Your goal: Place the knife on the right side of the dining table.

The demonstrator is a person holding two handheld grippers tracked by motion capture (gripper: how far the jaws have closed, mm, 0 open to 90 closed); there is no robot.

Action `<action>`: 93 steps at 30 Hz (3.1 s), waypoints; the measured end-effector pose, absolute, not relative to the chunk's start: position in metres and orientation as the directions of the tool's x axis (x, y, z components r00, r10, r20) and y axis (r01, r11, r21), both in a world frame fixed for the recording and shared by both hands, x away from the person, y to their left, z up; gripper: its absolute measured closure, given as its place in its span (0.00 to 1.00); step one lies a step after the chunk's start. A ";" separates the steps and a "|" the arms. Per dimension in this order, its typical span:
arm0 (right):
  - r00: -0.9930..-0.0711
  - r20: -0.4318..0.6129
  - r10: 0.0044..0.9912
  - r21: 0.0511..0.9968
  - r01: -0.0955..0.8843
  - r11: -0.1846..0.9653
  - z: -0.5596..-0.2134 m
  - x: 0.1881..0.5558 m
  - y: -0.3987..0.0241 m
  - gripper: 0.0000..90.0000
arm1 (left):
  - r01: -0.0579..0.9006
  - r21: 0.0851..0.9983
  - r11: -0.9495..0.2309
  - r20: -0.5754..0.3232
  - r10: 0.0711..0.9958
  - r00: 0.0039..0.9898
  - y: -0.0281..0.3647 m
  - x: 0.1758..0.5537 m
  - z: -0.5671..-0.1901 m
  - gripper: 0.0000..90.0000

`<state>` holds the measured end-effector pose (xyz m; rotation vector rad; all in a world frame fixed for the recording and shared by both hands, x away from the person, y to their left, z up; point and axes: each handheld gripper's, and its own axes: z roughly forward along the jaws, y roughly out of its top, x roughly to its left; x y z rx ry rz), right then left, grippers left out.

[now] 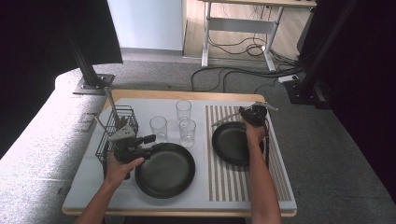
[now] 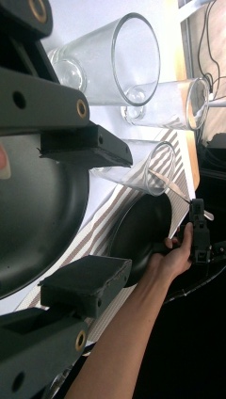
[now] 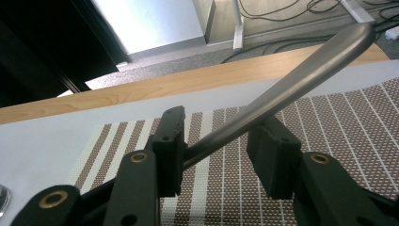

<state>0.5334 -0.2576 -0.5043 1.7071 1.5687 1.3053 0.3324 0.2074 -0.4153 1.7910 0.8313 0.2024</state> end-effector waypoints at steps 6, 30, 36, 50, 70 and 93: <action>-0.094 0.329 0.939 0.831 0.502 -0.241 -0.507 0.534 -0.259 0.62 | 0.437 0.886 -0.156 -0.255 0.623 0.739 0.207 0.332 -0.416 0.49; -0.048 0.368 0.929 0.791 0.542 -0.285 -0.516 0.536 -0.265 0.59 | 0.437 0.886 -0.157 -0.256 0.621 0.741 0.207 0.333 -0.416 0.49; -0.038 0.370 0.928 0.784 0.549 -0.290 -0.517 0.537 -0.266 0.59 | 0.437 0.885 -0.159 -0.254 0.622 0.741 0.206 0.333 -0.415 0.49; -0.018 0.358 0.934 0.774 0.566 -0.286 -0.517 0.539 -0.266 0.57 | 0.437 0.885 -0.162 -0.253 0.621 0.742 0.206 0.333 -0.415 0.49; 0.024 0.367 0.930 0.727 0.616 -0.303 -0.515 0.544 -0.266 0.56 | 0.437 0.885 -0.160 -0.254 0.622 0.741 0.207 0.333 -0.415 0.49; 0.071 0.351 0.934 0.658 0.690 -0.300 -0.514 0.551 -0.266 0.55 | 0.442 0.884 -0.154 -0.261 0.622 0.738 0.210 0.332 -0.417 0.49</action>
